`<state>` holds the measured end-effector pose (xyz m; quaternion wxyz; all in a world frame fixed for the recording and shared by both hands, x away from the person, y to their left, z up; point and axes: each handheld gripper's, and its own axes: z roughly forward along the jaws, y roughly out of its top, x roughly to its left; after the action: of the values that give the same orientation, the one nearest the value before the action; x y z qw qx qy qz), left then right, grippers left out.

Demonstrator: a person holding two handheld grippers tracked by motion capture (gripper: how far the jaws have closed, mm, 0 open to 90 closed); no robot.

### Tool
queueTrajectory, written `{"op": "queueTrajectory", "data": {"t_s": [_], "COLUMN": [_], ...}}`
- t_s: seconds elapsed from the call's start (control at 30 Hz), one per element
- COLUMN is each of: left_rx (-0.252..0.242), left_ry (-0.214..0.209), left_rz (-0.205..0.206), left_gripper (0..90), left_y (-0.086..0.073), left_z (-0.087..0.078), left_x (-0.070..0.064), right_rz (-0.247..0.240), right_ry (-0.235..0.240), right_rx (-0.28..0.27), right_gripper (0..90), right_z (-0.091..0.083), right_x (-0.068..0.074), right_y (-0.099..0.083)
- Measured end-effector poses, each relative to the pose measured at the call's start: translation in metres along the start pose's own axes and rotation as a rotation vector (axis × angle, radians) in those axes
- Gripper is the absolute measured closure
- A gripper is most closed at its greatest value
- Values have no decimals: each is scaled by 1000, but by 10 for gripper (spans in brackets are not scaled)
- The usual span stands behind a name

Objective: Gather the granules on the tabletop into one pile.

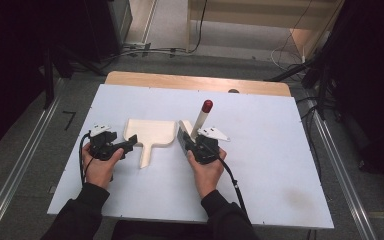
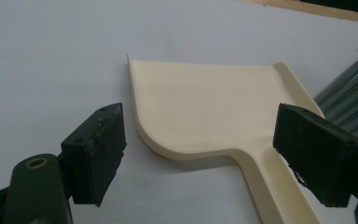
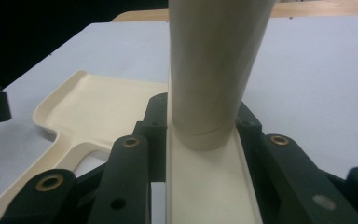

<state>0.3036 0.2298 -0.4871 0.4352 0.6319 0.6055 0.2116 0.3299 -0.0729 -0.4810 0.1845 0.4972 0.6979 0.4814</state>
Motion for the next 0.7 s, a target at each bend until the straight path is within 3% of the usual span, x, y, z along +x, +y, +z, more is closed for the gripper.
{"op": "queueTrajectory", "data": {"t_s": [0.07,0.33,0.7], "left_rx": [0,2,3], "left_ry": [0,3,5], "left_rz": [0,1,2], "left_gripper": [182,182,182], "left_y": [0,0,0], "left_z": [0,1,1], "left_x": [0,0,0], "right_rz": [-13,16,30], "right_ry": [-27,-73,-90], "right_rx": [-4,-8,-13], "right_gripper": [642,642,642], "right_z": [0,-5,-10], "right_x": [-4,-18,-28], "right_y": [1,2,2]}}
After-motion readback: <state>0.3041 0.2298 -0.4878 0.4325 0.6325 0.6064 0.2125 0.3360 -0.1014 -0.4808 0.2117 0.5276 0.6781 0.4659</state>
